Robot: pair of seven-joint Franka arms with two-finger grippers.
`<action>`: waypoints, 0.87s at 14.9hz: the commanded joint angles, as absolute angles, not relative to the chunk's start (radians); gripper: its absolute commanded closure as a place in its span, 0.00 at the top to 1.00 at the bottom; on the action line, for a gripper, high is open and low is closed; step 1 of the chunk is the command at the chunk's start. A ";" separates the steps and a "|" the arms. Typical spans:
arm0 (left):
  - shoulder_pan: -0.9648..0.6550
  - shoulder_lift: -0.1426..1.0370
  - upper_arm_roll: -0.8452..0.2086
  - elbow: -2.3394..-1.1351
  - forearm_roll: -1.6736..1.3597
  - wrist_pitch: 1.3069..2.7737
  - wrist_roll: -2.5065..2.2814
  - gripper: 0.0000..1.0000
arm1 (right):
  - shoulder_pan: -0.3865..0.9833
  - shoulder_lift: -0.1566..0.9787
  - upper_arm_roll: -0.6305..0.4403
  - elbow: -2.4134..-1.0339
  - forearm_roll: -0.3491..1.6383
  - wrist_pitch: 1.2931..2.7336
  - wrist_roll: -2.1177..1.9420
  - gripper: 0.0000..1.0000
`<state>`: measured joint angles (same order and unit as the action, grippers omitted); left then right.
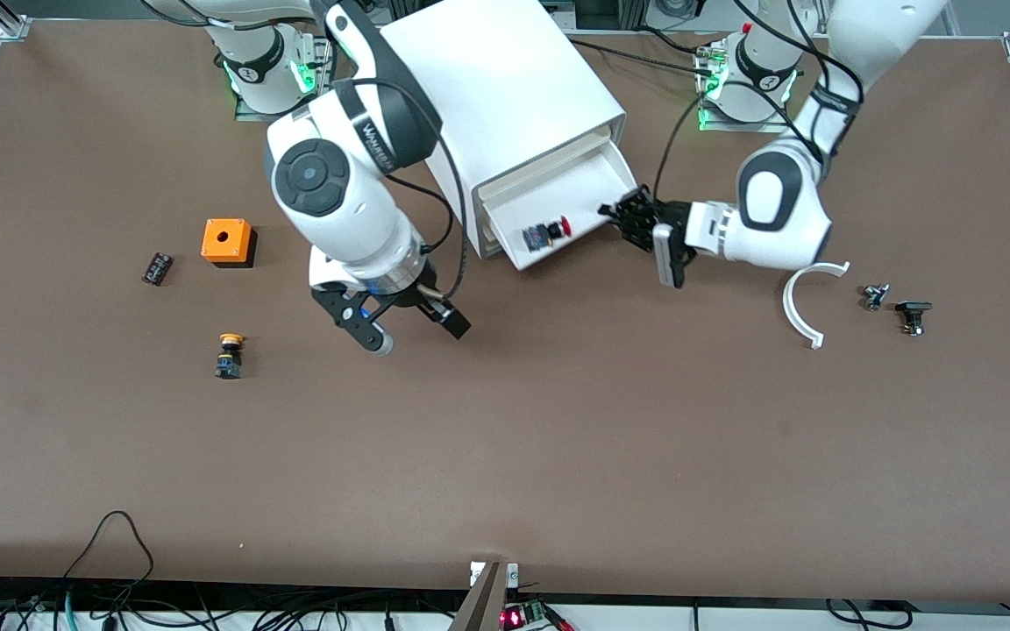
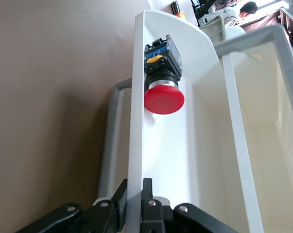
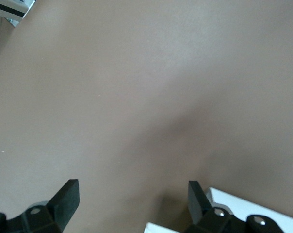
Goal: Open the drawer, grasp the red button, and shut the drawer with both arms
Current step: 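Grasp the red button in the drawer with the right gripper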
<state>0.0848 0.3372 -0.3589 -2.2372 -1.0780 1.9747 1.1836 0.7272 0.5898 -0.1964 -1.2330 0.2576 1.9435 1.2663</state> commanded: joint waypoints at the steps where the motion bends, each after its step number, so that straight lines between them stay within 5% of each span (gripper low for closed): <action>1: 0.094 0.373 -0.341 -2.195 -0.988 2.022 1.241 0.00 | 0.761 0.656 -0.204 -1.115 0.275 1.919 1.386 0.99; 3: 0.094 0.382 -0.342 -2.189 -0.982 2.022 1.246 0.00 | 0.791 0.678 -0.206 -1.089 0.273 1.931 1.471 1.00; 4: 0.095 0.385 -0.342 -2.186 -0.982 2.022 1.246 0.36 | 0.804 0.687 -0.206 -1.082 0.272 1.936 1.509 0.99; 5: 0.095 0.382 -0.342 -2.183 -0.982 2.019 1.247 0.99 | 0.816 0.692 -0.206 -1.071 0.272 1.939 1.544 1.00; 13: 0.156 0.371 -0.334 -2.034 -0.879 1.769 1.130 1.00 | 0.925 0.722 -0.206 -1.075 0.224 1.971 1.795 1.00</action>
